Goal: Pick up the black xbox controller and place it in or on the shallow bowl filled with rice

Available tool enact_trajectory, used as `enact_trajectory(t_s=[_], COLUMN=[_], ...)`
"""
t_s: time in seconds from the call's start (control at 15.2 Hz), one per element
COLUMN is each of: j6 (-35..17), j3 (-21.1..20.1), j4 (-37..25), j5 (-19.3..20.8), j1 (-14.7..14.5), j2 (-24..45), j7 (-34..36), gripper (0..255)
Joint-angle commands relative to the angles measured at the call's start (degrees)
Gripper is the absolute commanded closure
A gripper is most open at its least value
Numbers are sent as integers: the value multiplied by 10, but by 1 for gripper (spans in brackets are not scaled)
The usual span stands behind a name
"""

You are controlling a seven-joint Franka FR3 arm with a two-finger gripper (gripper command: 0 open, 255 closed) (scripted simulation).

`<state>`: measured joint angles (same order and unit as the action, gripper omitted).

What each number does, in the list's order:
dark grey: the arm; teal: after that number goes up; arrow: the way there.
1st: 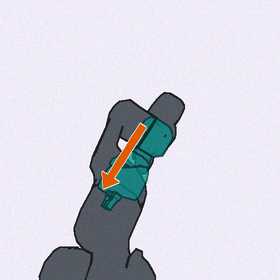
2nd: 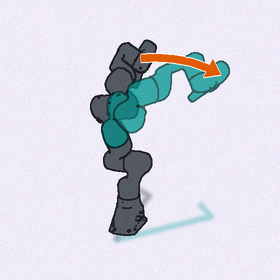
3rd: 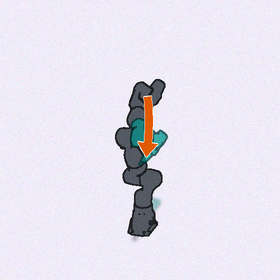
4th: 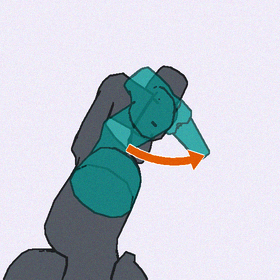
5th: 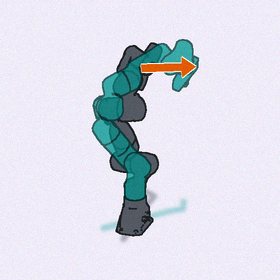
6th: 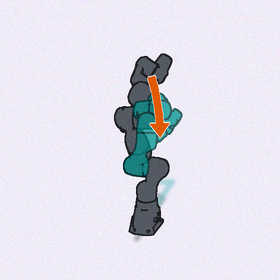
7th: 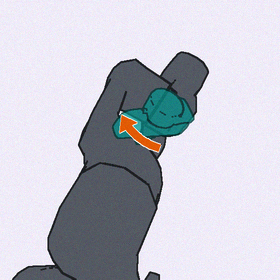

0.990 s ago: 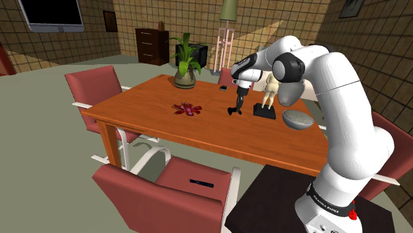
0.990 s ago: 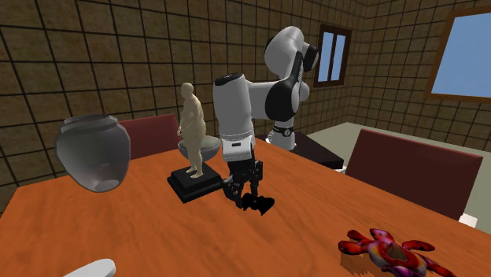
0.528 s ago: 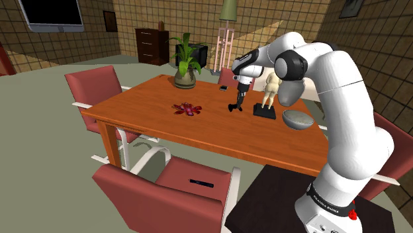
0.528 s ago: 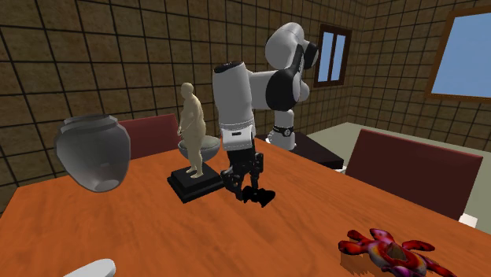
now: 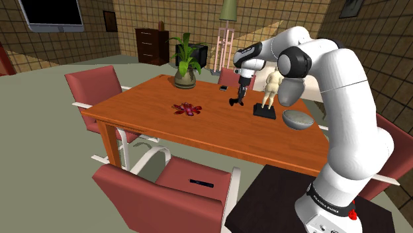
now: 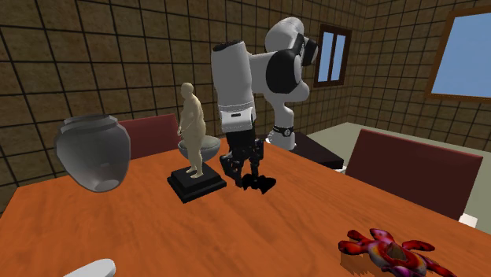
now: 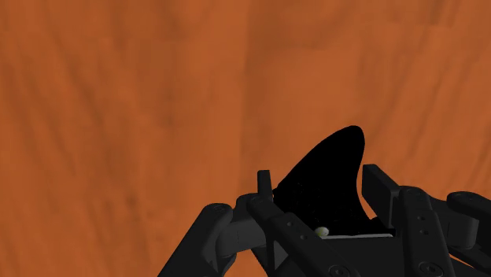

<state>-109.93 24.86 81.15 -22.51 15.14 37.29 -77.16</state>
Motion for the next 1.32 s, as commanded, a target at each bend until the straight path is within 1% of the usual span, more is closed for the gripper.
enact_trajectory(t_s=[0.0,0.53,1.06,1.12,1.25], j6=[11,60,114,116,100], j3=[2,7,11,11,20], j4=[-6,-40,-86,-88,-38], j5=[3,13,20,20,28], j1=[0,1,7,7,7], j2=[-6,-24,-34,-34,-66], j7=[2,14,24,25,5], gripper=[255,255,255,255,255])
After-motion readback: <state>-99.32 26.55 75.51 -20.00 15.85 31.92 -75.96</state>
